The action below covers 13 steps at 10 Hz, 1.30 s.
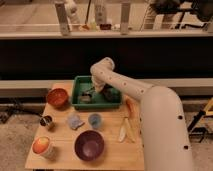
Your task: Wipe tray with brush
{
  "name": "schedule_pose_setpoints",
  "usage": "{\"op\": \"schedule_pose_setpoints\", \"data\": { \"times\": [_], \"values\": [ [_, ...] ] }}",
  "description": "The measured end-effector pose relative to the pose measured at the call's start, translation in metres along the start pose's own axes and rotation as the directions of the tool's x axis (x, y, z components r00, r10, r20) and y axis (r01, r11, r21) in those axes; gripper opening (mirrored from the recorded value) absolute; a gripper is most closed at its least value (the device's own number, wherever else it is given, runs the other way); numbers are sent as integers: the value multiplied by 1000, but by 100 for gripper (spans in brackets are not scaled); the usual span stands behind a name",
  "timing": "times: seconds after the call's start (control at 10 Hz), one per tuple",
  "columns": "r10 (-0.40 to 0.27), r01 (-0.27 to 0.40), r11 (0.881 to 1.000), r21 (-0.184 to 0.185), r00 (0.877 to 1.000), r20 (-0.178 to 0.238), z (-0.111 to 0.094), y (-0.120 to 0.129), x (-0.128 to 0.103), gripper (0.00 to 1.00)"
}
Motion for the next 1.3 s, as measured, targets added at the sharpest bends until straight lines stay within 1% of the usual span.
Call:
{"op": "schedule_pose_setpoints", "data": {
  "times": [0.2, 0.4, 0.7, 0.8, 1.0, 1.1, 1.3],
  "values": [
    [5, -5, 1000, 1, 1000, -11, 1, -3, 5, 0],
    [14, -14, 1000, 7, 999, -31, 1, -9, 16, 0],
    [6, -5, 1000, 19, 999, -52, 4, -28, 21, 0],
    [-2, 3, 1000, 23, 998, -60, 4, -35, 20, 0],
    [-20, 22, 999, 30, 998, -66, 7, -49, 10, 0],
    [-29, 31, 999, 32, 997, -65, 8, -56, 2, 0],
    [-38, 40, 999, 35, 997, -63, 10, -64, -4, 0]
  ]
}}
